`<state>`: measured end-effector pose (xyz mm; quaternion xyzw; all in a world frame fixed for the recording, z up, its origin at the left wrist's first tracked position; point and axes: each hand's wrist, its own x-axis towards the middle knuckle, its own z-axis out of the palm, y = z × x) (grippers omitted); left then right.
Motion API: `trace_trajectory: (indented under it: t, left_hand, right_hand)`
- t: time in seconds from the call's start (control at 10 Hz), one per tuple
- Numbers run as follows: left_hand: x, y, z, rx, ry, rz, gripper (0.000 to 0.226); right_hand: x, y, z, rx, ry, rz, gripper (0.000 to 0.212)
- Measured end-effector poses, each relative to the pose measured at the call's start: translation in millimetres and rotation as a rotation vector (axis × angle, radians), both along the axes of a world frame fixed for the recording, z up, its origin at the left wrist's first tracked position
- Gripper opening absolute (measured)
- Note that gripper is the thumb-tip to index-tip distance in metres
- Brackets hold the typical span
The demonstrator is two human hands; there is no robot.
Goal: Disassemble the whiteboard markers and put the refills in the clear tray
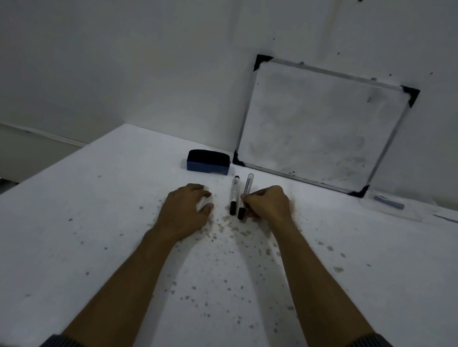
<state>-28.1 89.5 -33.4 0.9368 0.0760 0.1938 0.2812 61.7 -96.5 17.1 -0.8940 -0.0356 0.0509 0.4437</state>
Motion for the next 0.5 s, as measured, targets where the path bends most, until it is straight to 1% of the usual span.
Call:
trace_trajectory:
  t: [0.1, 0.2, 0.3, 0.4, 0.5]
  left_hand:
    - [2.3, 1.1, -2.2, 0.023, 0.008, -0.002, 0.041]
    - [4.9, 1.8, -4.0, 0.047, 0.021, -0.027, 0.042]
    - [4.5, -0.1, -2.2, 0.042, 0.034, -0.031, 0.041]
    - [0.7, -6.1, -0.2, 0.066, 0.006, -0.048, 0.04]
    - [0.2, -17.0, 2.7, 0.006, -0.044, -0.033, 0.036]
  right_hand:
    - [5.2, 8.8, -4.8, -0.059, -0.003, -0.027, 0.024]
    - [3.5, 11.0, -10.7, -0.046, -0.012, -0.056, 0.019]
    - [-2.4, 5.7, -17.5, 0.085, -0.011, -0.076, 0.027]
    - [-14.9, -5.2, -26.2, 0.23, -0.035, -0.068, 0.02]
    - [-29.0, -16.1, -31.3, 0.274, -0.002, -0.024, 0.027]
